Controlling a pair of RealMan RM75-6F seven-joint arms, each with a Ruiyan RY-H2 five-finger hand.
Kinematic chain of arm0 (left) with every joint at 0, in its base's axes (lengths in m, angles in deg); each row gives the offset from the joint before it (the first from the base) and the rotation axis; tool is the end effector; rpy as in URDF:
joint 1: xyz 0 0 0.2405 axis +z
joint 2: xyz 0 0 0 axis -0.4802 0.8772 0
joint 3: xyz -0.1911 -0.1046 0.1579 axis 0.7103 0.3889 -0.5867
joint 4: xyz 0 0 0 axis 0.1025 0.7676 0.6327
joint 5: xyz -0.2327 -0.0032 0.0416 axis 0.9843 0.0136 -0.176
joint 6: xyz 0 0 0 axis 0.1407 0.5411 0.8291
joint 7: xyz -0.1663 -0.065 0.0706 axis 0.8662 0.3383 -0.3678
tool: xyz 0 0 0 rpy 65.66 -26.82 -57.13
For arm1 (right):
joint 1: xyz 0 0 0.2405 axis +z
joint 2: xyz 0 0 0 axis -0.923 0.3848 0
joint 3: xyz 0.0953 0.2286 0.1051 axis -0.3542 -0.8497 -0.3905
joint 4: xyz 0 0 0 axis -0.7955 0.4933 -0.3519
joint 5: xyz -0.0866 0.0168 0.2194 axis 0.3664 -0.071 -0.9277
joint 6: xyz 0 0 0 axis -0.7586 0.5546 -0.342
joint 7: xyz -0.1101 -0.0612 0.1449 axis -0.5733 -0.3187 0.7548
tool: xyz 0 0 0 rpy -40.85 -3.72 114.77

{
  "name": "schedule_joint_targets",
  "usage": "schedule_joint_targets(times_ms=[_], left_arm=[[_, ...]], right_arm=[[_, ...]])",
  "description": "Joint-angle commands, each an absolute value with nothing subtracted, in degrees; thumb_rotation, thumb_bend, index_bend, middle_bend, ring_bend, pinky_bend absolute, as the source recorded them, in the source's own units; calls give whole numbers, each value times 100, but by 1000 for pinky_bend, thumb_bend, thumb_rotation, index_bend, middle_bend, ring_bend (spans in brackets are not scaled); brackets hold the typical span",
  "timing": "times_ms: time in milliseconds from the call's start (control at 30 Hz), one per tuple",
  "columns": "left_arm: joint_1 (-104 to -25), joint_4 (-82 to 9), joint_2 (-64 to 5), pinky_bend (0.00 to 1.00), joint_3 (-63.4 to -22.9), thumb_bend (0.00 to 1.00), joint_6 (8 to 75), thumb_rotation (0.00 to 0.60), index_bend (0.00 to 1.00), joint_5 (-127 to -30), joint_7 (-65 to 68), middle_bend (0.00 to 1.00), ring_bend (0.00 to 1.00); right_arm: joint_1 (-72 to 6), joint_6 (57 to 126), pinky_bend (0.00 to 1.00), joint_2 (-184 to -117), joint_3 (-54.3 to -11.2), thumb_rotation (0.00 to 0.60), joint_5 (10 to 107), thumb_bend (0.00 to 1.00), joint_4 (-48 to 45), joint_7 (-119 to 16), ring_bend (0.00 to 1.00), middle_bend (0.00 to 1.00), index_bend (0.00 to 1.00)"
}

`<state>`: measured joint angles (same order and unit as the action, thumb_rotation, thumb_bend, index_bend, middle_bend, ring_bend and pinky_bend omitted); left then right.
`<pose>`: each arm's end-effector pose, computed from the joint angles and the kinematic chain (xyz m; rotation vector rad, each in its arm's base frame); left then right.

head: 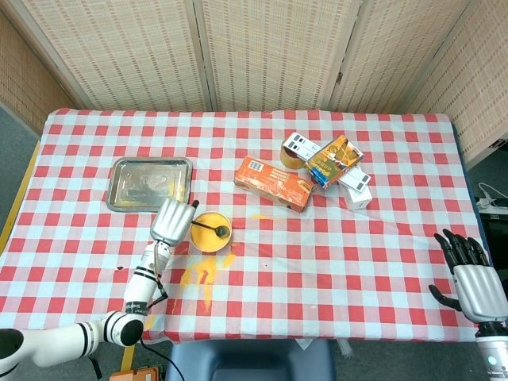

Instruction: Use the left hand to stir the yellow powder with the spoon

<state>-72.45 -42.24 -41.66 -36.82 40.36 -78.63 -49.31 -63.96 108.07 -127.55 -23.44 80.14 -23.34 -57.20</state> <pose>-0.1273 0.4275 -0.0521 -1.7703 -0.4283 -0.6786 -0.3432 -0.2138 0.1369 1.4319 -0.9599 0.7543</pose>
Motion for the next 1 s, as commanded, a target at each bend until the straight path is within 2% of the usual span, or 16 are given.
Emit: schedule_joint_targets(times_ms=[33, 467, 1000], left_arm=[[-7250, -4186, -4048, 1000, -3726, 448, 3894, 600, 439, -7761, -4832, 1000, 1000], [-7360, -3621, -4156, 1000, -4039, 447, 3617, 600, 485, -7933, -4327, 1000, 1000], [-7432, -3336, -4279, 1000, -4144, 445, 3600, 600, 483, -8032, -4096, 1000, 1000]], right_arm=[[-6392, 10797, 0, -12758, -2342, 600, 8011, 153, -2339, -5733, 0, 0, 0], [-6380, 10766, 0, -12788, -2354, 600, 7964, 152, -2341, -5815, 0, 0, 0], [-6375, 10754, 0, -12799, -2374, 600, 7913, 153, -2336, -5843, 0, 0, 0]])
